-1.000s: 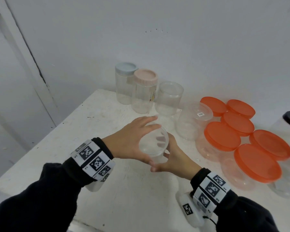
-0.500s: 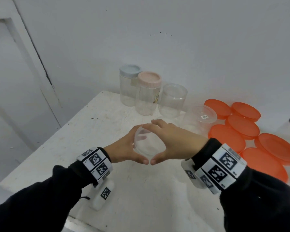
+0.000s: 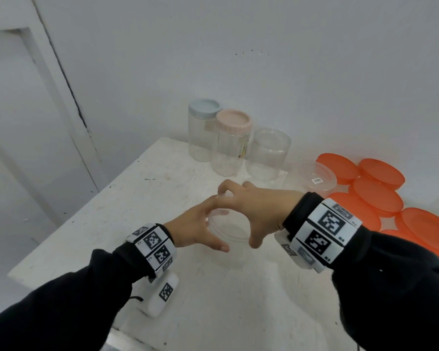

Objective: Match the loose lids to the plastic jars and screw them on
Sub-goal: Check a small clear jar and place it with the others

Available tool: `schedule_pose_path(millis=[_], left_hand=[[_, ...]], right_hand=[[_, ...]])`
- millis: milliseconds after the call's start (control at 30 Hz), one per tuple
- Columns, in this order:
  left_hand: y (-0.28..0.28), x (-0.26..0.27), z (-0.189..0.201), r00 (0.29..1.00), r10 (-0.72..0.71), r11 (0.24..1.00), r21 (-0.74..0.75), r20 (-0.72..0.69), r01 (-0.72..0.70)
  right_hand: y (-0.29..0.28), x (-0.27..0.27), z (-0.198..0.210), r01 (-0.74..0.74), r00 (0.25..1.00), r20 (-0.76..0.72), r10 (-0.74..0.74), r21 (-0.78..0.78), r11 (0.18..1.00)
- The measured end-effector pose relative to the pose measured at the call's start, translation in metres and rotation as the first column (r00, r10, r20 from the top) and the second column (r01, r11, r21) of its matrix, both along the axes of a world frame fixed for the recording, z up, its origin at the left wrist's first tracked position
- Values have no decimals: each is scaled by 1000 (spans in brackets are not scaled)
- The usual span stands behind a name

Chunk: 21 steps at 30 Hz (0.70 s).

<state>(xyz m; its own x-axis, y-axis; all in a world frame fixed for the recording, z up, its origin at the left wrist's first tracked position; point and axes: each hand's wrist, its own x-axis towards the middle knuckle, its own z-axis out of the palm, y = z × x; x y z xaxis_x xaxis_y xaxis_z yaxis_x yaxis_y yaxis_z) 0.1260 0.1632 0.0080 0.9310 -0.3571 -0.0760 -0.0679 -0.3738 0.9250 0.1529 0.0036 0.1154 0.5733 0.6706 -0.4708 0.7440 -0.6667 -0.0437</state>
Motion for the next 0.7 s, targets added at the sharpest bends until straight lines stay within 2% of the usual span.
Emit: schedule_pose_path(millis=[167,367,500,600,700], left_hand=[[3,3,-3,1000,-11,1000,-20,-1,11],[0,3,-1,999,-35,999,27,31,34],[0,2,-2,999,-38,998,47,22,37],[1,2,-3,1000,-21,999,48,1,21],[0,0,0,1000,-19,999,26,8,19]], right_hand=[[1,2,1,7,1000,-4,-7,8,1000],[1,-4,-2,160,982,85,-166,78,984],[-2,-5,-2,78,990,113,-79,14,997],[-4,-3,-1,-4,999,40,1,63,998],[-6,-4,-4,-41,996,78,31,128,991]])
